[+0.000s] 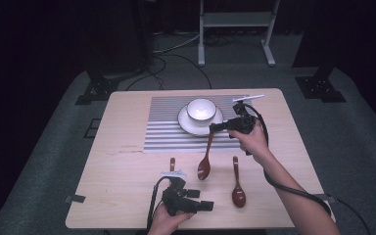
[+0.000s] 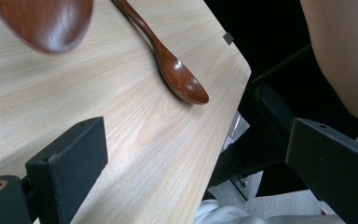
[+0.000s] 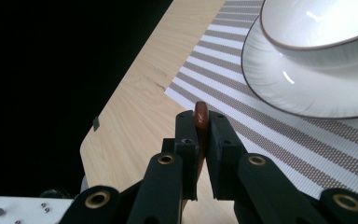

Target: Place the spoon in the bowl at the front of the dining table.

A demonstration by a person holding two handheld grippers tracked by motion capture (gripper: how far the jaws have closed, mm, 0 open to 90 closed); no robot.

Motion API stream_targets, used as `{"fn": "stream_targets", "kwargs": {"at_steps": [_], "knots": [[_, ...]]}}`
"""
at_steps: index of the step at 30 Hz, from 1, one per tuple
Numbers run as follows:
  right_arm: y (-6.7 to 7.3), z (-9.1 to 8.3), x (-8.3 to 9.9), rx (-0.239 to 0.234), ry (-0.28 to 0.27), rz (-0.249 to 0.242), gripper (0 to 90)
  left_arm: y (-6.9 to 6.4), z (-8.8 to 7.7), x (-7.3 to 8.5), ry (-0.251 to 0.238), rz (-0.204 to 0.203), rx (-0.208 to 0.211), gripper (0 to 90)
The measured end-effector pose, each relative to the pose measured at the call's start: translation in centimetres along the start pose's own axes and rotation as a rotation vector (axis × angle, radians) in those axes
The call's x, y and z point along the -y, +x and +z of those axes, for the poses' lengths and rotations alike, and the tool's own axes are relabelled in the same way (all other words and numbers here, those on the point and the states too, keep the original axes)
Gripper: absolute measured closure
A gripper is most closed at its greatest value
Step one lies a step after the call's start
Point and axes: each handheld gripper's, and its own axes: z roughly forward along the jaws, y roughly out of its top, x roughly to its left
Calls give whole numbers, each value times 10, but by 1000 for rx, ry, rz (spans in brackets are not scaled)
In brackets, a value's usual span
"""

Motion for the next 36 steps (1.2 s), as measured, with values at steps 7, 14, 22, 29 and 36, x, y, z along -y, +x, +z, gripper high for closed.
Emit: {"fn": "stream_targets", "kwargs": {"at_steps": [7,14,22,29,36], "knots": [[1,-4,-14,22,-41,6,829,0,-3,0,-9,-1,-8,42],[2,-7,-26,42,-79,21,829,0,-4,0,-16,-2,-9,42],[0,-9,-37,66,-117,37,829,0,-6,-1,-19,4,-14,42],[-2,-10,-49,86,-155,61,828,0,-7,-1,-23,5,-15,42],[-7,-11,-59,117,-202,89,828,0,-7,-1,-23,7,-14,42]]}}
